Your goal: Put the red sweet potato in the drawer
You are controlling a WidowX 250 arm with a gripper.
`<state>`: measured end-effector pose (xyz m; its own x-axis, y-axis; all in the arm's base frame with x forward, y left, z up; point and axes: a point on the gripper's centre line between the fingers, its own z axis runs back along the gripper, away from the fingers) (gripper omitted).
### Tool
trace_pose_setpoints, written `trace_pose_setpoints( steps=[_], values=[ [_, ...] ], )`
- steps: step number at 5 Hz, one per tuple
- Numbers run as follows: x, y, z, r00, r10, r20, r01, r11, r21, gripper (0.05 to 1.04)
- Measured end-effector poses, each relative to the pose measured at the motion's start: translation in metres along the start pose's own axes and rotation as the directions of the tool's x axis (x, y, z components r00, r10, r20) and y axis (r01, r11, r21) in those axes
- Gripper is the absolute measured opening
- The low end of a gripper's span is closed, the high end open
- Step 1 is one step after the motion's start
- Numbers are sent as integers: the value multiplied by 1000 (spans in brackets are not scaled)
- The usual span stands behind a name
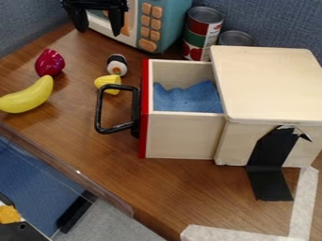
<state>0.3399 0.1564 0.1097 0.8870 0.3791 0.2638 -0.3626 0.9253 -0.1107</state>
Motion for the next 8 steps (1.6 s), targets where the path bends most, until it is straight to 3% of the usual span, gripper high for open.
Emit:
trace_pose_setpoints(
  steps=[3, 4, 6, 7, 8],
  values=[
    [-7, 28, -20, 999, 12, -51, -11, 1000, 22, 1000],
    [2, 43, -12, 1000, 24, -8, -24, 999, 25, 1000],
    [18, 88, -9, 997, 66, 41, -70, 992, 108, 1000],
    [16, 101, -19, 997, 78, -11, -76, 989, 125, 1000],
    [9, 112, -25, 999, 38, -24, -34, 988, 150, 1000]
  ],
)
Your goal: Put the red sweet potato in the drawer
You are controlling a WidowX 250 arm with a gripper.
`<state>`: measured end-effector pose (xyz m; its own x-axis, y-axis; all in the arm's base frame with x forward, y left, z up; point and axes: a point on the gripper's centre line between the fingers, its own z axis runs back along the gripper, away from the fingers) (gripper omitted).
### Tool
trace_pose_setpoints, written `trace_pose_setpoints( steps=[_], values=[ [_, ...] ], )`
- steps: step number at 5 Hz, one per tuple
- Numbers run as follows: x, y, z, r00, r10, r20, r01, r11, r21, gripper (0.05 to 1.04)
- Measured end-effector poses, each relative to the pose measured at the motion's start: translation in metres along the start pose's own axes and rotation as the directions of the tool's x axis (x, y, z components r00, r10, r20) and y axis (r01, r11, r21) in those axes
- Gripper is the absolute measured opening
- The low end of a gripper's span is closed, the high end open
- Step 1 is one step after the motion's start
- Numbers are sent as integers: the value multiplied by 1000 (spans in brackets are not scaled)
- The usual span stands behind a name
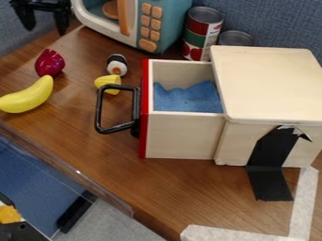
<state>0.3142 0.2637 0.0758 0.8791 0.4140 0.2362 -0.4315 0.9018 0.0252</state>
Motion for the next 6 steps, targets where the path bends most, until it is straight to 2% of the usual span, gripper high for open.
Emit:
trace_pose_setpoints(
  steps=[1, 2, 3, 4, 5, 6],
  values=[
    [-14, 9, -8, 999, -25, -31, 25, 1000, 0, 1000],
    [-18, 5, -9, 997, -46, -56, 44, 999, -29, 1000],
    [-21, 0, -18, 994, -27, -102, 19, 997, -75, 1000],
    [-22, -4, -18, 994, 1, -110, -13, 995, -103, 1000],
    [-21, -6, -18, 994, 11, -109, -24, 993, -111, 1000],
    [-26, -2, -26, 991, 7, -133, -19, 996, -91, 1000]
  ],
)
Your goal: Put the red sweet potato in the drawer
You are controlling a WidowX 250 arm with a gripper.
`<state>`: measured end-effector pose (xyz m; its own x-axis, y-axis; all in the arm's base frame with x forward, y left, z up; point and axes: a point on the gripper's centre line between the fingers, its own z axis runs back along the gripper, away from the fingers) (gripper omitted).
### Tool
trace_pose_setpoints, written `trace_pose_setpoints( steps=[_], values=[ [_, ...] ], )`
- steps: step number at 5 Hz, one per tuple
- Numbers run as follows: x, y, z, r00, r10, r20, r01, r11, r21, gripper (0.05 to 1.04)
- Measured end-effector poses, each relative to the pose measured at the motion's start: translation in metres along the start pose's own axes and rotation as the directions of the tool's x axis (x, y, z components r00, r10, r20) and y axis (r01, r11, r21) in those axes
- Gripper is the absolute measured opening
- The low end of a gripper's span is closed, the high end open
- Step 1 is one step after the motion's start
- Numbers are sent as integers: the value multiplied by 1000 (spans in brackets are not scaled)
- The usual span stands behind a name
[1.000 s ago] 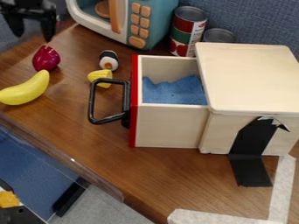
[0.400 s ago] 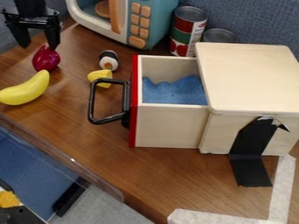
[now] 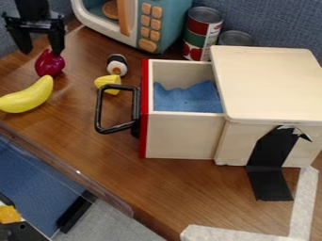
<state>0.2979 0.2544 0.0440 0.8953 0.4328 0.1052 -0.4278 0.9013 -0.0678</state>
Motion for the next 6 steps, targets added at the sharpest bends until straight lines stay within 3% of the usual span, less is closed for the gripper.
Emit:
trace_pose_setpoints(
  steps=[2, 3, 4, 5, 6],
  values=[
    [-7, 0, -19, 1000, -20, 14, 19, 998, 61, 947],
    [-3, 1, -19, 1000, 30, 8, -31, 998, 57, 858],
    [-2, 1, -19, 998, 56, 19, -57, 997, 57, 858],
    [0, -1, -20, 996, 89, 31, -90, 995, 35, 858],
    [-9, -14, -13, 998, 67, -4, -67, 997, -39, 858]
  ],
)
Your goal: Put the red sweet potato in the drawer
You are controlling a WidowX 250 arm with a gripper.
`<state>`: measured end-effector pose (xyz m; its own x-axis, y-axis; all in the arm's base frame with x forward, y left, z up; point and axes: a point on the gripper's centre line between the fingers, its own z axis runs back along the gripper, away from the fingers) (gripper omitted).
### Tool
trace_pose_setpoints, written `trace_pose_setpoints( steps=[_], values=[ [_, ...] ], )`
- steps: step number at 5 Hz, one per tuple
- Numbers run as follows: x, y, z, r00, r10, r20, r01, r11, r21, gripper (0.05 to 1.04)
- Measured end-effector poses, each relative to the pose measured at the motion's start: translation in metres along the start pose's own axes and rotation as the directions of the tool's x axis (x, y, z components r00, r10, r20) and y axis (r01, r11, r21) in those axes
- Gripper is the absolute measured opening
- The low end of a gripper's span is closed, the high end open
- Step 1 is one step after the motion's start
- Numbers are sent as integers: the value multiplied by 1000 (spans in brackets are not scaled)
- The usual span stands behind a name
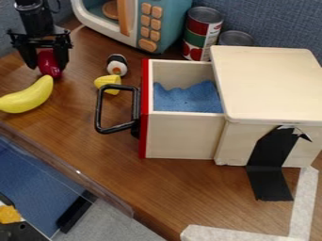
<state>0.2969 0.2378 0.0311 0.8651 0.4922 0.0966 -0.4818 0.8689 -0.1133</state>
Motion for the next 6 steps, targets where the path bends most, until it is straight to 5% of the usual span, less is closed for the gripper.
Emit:
trace_pose_setpoints(
  steps=[1, 3, 6],
  values=[
    [-11, -35, 47, 999, -37, -25, 35, 994, -105, 858],
    [-40, -101, 80, 992, -123, -41, 113, 977, -178, 858],
    [-85, -190, 79, 968, -207, -145, 179, 966, -185, 858]
  ],
)
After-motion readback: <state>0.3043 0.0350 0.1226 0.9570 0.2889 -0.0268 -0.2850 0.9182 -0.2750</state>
